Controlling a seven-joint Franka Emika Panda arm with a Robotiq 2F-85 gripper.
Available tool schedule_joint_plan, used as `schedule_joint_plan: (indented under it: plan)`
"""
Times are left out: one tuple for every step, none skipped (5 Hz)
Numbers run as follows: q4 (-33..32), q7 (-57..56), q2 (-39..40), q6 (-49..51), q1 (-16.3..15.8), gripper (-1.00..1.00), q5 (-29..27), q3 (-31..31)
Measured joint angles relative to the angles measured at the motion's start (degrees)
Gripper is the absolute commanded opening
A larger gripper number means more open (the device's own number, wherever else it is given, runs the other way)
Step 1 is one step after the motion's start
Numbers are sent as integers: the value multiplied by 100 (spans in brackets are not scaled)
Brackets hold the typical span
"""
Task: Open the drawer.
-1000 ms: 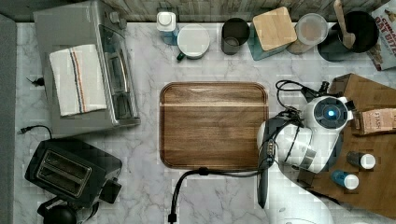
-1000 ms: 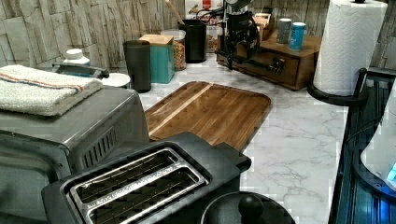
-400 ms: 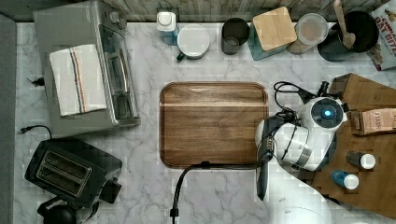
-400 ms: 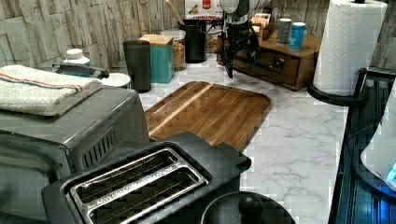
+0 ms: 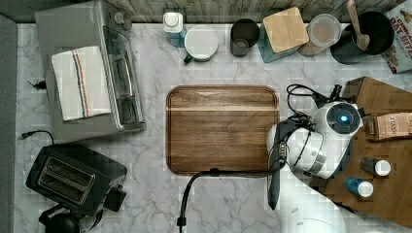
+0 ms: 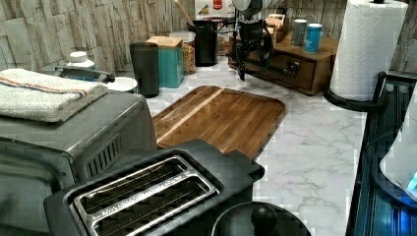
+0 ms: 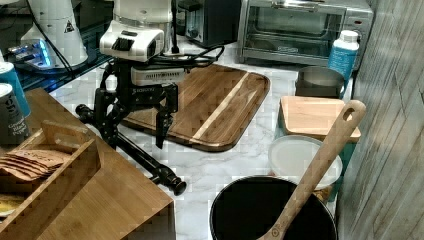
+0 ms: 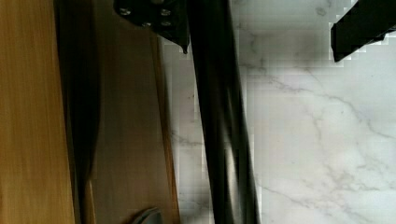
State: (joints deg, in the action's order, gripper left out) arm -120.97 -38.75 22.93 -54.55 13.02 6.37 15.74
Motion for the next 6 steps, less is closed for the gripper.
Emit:
schedule_joint_plan:
  plan:
    - [-67,3,-42,-123,-1,100,-278,-6]
    - [-145,45,-95,-232,-31,100,-307,-20]
    - [-168,232,-95,-252,-162,100,-307,-32]
    - [-145,764,-88,-190,-310,100,-304,-105]
    - [-45,1162,-71,53,-585,100,-258,-136]
    - [0,1238,-49,126,-897,100,-267,-244]
